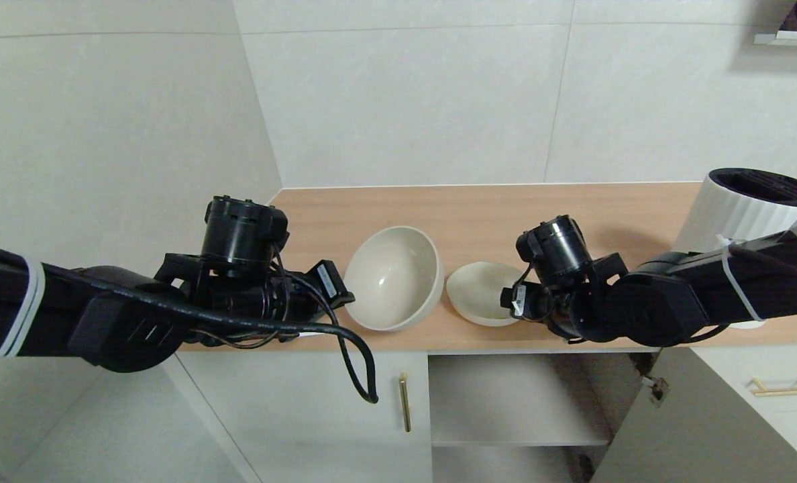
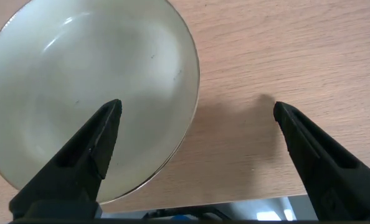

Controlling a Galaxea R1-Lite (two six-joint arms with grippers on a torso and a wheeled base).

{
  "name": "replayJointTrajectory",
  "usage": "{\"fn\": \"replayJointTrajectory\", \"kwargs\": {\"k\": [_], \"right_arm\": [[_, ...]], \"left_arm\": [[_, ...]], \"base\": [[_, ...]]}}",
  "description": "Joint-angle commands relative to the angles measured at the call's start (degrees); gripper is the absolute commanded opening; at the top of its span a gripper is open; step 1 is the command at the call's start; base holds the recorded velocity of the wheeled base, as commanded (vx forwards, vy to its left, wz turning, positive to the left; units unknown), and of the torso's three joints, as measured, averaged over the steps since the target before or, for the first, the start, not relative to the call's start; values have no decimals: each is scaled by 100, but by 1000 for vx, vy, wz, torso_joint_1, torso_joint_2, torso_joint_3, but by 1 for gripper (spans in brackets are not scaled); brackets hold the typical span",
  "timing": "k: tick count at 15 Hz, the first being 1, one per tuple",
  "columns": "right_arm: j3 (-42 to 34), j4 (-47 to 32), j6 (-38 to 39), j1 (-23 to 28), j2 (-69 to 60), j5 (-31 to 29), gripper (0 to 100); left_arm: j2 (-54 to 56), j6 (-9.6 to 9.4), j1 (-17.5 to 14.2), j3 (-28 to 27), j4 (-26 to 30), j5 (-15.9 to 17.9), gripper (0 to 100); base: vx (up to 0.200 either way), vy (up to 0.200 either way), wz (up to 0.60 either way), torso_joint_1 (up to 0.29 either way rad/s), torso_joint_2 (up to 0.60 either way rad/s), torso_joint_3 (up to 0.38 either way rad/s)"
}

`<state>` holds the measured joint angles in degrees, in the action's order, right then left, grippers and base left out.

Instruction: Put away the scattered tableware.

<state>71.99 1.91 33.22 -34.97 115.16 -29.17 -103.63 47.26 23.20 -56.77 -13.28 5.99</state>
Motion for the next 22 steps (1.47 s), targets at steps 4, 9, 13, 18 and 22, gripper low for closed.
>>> {"fn": "replayJointTrajectory", "kwargs": {"k": [4,9,13,18,22], "right_arm": [[0,2,0,-9,-3,8,0],[0,2,9,-1,-29,8,0],[-71,-156,27,-18,-302,78,0],[-835,-464,-61,-132,-1594,1687,0],[-1591,-191,-914,-132,-2095,2223,0]], "left_arm": [[1,2,0,-1,0,-1,0],[10,2,0,-1,0,-1,0],[133,-7,0,26,44,-1,0],[994,-1193,-44,588,510,69,0],[1557,-1949,-79,1116,519,535,0]], "base": [[0,0,0,0,0,0],[0,0,0,0,0,0],[0,0,0,0,0,0],[0,0,0,0,0,0],[0,0,0,0,0,0]]}}
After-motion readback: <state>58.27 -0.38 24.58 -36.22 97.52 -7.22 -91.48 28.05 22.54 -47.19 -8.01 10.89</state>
